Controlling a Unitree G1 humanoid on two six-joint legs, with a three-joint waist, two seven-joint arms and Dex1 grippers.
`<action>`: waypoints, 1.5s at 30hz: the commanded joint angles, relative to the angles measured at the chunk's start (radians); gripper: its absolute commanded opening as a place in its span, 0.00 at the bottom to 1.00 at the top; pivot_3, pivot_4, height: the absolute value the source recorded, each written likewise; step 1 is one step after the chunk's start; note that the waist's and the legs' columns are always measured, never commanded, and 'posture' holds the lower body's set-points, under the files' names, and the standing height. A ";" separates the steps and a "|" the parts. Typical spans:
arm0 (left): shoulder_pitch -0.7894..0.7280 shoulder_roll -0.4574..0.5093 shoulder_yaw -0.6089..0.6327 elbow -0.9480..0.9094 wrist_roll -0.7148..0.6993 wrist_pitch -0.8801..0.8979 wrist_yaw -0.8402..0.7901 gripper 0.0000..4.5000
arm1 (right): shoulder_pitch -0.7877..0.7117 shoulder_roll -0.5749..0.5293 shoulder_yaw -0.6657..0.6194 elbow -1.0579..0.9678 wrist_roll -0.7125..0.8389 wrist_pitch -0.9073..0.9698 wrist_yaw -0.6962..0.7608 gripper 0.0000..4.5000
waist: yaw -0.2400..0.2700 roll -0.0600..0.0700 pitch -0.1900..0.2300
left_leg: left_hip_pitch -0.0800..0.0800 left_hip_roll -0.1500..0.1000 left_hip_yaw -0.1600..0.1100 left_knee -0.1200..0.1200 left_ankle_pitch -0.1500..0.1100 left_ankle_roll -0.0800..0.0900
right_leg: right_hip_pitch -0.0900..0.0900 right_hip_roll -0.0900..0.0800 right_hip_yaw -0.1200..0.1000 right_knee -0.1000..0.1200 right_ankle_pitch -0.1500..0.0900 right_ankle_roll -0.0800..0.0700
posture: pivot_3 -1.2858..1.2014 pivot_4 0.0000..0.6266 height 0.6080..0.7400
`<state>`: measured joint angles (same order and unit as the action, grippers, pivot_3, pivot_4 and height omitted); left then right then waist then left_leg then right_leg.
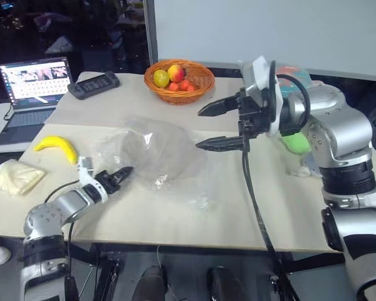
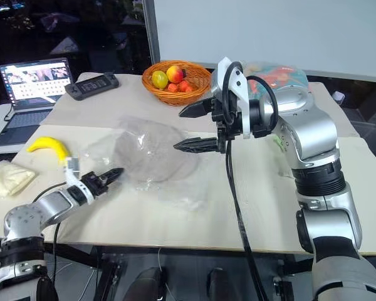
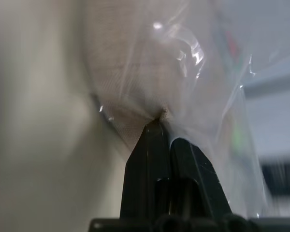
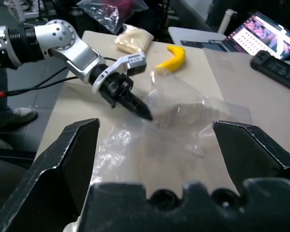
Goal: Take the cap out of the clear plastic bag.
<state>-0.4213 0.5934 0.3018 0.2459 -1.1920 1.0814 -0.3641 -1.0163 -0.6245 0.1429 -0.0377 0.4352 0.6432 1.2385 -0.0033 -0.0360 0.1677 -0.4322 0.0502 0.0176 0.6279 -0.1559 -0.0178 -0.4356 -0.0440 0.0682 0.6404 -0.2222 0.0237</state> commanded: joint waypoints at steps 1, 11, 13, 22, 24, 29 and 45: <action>-0.092 0.091 -0.117 -0.046 0.086 0.057 -0.215 0.00 | 0.005 -0.021 -0.038 -0.045 0.015 0.008 -0.022 1.00 | -0.009 0.000 0.000 | -0.003 0.000 0.000 0.000 0.003 0.004 | -0.003 0.000 0.000 0.001 0.004 0.004 | 0.52 0.24 1.00; -0.192 0.202 -0.441 -0.115 0.252 0.096 -0.719 0.00 | 0.067 -0.082 -0.073 -0.141 0.033 0.060 -0.085 1.00 | -0.016 0.000 0.001 | -0.008 0.000 -0.003 -0.003 -0.001 0.004 | -0.007 0.001 -0.001 0.001 -0.002 0.001 | 0.52 0.24 1.00; -0.182 0.220 -0.491 -0.155 0.271 0.095 -0.803 0.00 | 0.079 -0.094 -0.079 -0.161 0.039 0.072 -0.096 1.00 | -0.015 -0.001 0.001 | -0.008 0.000 -0.003 -0.003 -0.001 0.004 | -0.007 0.001 -0.001 0.001 -0.003 0.002 | 0.52 0.24 1.00; -0.158 0.399 -0.658 -0.203 0.434 -0.071 -1.223 0.00 | 0.084 -0.111 -0.077 -0.162 0.042 0.065 -0.103 1.00 | -0.025 0.000 0.002 | -0.007 0.000 -0.003 -0.001 -0.001 0.004 | -0.008 0.001 0.000 0.004 -0.007 0.007 | 0.52 0.24 1.00; -0.208 0.384 -0.673 -0.056 0.525 -0.136 -1.222 0.00 | 0.080 -0.107 -0.071 -0.153 0.038 0.056 -0.101 1.00 | -0.023 0.000 0.002 | -0.007 0.000 -0.003 0.000 -0.001 0.004 | -0.007 0.001 0.000 0.005 -0.008 0.007 | 0.52 0.24 1.00; -0.524 0.123 -0.371 0.772 0.682 -0.546 -0.339 0.00 | 0.069 -0.092 -0.054 -0.128 0.022 0.030 -0.098 1.00 | 0.003 -0.002 0.004 | -0.007 0.000 -0.005 0.004 0.002 0.008 | -0.006 0.002 -0.003 0.007 -0.007 0.007 | 0.52 0.24 1.00; -0.623 0.038 0.032 1.013 0.655 -0.538 -0.130 0.00 | 0.045 -0.060 -0.027 -0.083 -0.011 0.001 -0.109 1.00 | -0.006 -0.011 0.009 | -0.012 -0.001 -0.001 0.008 0.003 0.010 | -0.006 -0.001 0.000 0.001 0.008 0.009 | 0.52 0.24 1.00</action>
<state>-1.0218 0.6347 0.3180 1.2696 -0.5500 0.5306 -0.4906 -0.9379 -0.6853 0.1293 -0.1123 0.4285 0.6737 1.1346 -0.0095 -0.0471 0.1765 -0.4442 0.0491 0.0161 0.6355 -0.1533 -0.0079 -0.4414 -0.0447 0.0680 0.6418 -0.2139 0.0324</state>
